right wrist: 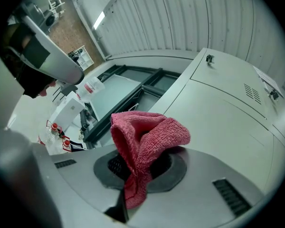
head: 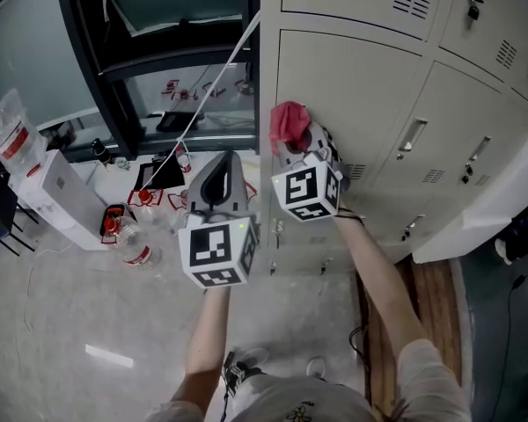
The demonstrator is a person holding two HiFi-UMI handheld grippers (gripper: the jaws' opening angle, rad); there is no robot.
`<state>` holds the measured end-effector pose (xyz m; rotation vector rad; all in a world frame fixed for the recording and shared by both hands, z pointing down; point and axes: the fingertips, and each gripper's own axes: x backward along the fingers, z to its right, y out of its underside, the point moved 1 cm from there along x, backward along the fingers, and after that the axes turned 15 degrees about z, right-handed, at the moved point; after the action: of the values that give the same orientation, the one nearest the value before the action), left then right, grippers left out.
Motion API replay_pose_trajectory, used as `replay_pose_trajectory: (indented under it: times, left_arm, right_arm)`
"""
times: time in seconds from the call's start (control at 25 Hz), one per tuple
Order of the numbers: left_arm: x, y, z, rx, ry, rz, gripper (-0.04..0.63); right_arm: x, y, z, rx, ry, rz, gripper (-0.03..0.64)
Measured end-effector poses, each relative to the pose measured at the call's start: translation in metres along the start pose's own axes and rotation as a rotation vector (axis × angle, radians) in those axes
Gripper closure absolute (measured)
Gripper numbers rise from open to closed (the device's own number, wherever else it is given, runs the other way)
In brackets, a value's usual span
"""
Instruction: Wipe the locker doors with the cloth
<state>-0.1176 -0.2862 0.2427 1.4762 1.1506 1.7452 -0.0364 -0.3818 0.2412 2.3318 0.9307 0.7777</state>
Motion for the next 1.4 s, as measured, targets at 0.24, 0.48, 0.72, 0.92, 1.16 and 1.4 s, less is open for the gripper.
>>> replay_pose_trajectory:
  times: [0.24, 0.48, 0.72, 0.92, 1.16, 1.4]
  left_arm:
    - [-0.001, 0.004, 0.007, -0.002, 0.007, -0.005, 0.580]
    - [-0.001, 0.010, 0.010, 0.008, 0.012, -0.019, 0.580]
    - [-0.001, 0.009, 0.016, 0.012, 0.019, -0.017, 0.578]
    - [-0.001, 0.011, 0.019, 0.014, 0.024, -0.021, 0.580]
    - [-0.002, 0.013, 0.026, 0.019, 0.033, -0.023, 0.578]
    - [-0.003, 0.015, 0.038, 0.031, 0.050, -0.015, 0.580]
  right_arm:
    - [0.008, 0.002, 0.008, -0.006, 0.013, 0.004, 0.586]
    - [0.016, 0.009, 0.021, -0.021, 0.058, -0.007, 0.586]
    - [0.026, 0.017, 0.033, -0.002, 0.068, -0.021, 0.586]
    - [0.041, 0.030, 0.052, -0.001, 0.117, -0.049, 0.586]
    - [0.061, 0.046, 0.077, 0.030, 0.158, -0.087, 0.586]
    - [0.088, 0.067, 0.108, 0.060, 0.210, -0.144, 0.586]
